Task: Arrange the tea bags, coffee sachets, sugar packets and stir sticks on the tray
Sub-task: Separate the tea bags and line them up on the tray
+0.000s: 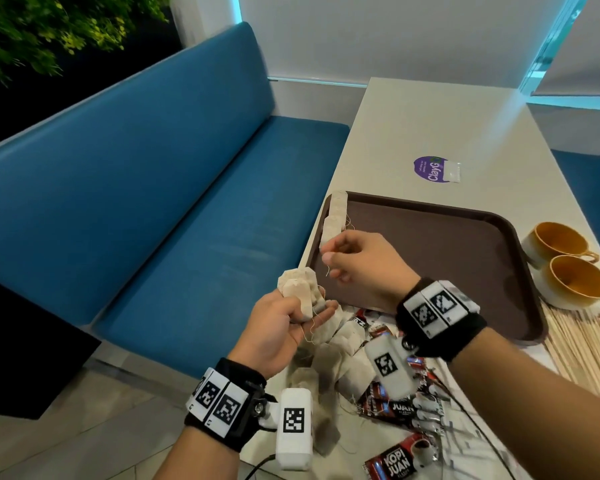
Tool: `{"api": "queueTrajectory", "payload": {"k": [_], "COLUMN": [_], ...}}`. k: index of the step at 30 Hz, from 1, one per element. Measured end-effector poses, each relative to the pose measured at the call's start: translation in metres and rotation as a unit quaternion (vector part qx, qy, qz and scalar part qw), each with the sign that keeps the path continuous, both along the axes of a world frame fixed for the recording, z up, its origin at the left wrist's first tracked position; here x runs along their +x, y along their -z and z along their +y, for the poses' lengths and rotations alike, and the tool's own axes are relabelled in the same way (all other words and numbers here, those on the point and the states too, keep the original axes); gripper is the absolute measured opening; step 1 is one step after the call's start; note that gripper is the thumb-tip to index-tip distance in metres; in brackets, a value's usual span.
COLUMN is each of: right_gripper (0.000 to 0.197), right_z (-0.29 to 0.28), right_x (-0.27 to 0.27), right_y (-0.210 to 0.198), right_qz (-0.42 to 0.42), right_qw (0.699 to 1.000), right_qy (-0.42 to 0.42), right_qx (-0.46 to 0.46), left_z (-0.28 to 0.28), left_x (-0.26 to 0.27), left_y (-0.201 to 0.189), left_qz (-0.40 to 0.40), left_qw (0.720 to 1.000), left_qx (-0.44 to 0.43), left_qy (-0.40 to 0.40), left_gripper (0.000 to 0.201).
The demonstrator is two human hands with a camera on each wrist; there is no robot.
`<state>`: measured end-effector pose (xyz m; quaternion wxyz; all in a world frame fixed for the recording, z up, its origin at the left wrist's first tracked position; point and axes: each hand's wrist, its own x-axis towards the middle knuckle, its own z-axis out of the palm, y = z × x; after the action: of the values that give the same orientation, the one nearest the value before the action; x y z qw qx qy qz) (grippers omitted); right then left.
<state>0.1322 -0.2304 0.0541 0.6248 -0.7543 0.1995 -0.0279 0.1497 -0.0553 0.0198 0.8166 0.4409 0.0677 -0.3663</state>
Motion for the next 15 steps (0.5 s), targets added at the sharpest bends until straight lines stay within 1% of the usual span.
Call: {"api": "queueTrajectory", "payload": {"k": [2,5,7,9,11,13,15], "right_gripper": [0.004,0.01,0.014,0.017,0.015,0.011,0.007], "right_z": [0.012,0.018,0.02,0.023,0.024,0.022,0.02], "right_x": [-0.025,-0.054,-0.066,-0.075,-0.081,-0.084,-0.087], "right_y": [-0.002,0.007,0.014,0.017,0.016,0.014,0.011], "right_qz": [-0.015,-0.026,-0.031,-0.045,-0.062,-0.067,-0.062], "right_qw": [1.0,0.999,0.999,0.997,0.995,0.995,0.997], "right_qy": [-0.002,0.002,0.011,0.028,0.046,0.051,0.05], "right_qx": [0.004,-0.041,-0.04,-0.051,-0.062,-0.05,-0.008], "left_z": [-0.001,-0.002,-0.001,-0.001,-0.002,-0.002,-0.002], "left_x": [-0.005,-0.013,-0.019,-0.023,-0.027,-0.031,-0.033], "left_y": [-0.002,-0.006,-0.007,-0.007,-0.007,-0.007,-0.009], "left_qz": [-0.022,-0.052,-0.068,-0.085,-0.094,-0.093,-0.1], "left_qw": [0.999,0.996,0.993,0.988,0.986,0.986,0.985], "left_qx": [0.009,0.004,0.0,0.003,0.011,0.012,0.014], "left_qy": [0.022,0.066,0.101,0.127,0.139,0.139,0.141], "left_gripper": [0.047,0.05,0.05,0.046,0.039,0.036,0.035]}}
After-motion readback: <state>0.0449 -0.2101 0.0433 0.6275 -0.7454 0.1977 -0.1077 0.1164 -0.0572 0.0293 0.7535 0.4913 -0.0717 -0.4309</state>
